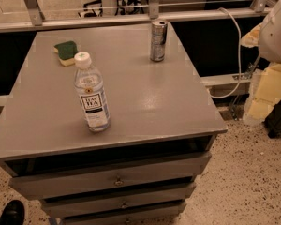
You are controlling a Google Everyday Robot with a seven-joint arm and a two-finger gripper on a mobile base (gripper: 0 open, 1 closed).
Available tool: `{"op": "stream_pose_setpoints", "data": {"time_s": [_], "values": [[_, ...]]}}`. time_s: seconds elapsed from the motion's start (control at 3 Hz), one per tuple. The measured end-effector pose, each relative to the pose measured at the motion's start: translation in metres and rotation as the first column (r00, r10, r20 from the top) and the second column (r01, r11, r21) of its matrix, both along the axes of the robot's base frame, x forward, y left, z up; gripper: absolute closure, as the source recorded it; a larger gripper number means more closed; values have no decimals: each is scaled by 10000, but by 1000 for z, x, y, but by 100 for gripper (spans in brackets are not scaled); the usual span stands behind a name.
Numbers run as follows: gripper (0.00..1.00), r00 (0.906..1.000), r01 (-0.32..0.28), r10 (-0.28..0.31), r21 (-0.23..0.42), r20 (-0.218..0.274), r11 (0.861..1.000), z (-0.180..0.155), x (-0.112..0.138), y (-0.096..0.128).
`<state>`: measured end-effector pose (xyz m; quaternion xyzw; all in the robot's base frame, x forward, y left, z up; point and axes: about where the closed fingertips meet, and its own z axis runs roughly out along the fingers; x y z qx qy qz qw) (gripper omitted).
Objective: Knock blue plastic bottle over
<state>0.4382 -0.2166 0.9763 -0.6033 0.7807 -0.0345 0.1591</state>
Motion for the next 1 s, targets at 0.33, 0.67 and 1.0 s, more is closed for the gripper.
{"op": "stream_pose_setpoints", "data": {"time_s": [0.33, 0.67, 1.0], "values": [[0, 10000, 0, 0, 0, 2, 10000, 0, 0, 0], [0, 10000, -32, 30, 546, 39, 9985, -6, -3, 10], [0, 9999, -119, 97, 1815, 130, 9833, -19, -11, 49]]}}
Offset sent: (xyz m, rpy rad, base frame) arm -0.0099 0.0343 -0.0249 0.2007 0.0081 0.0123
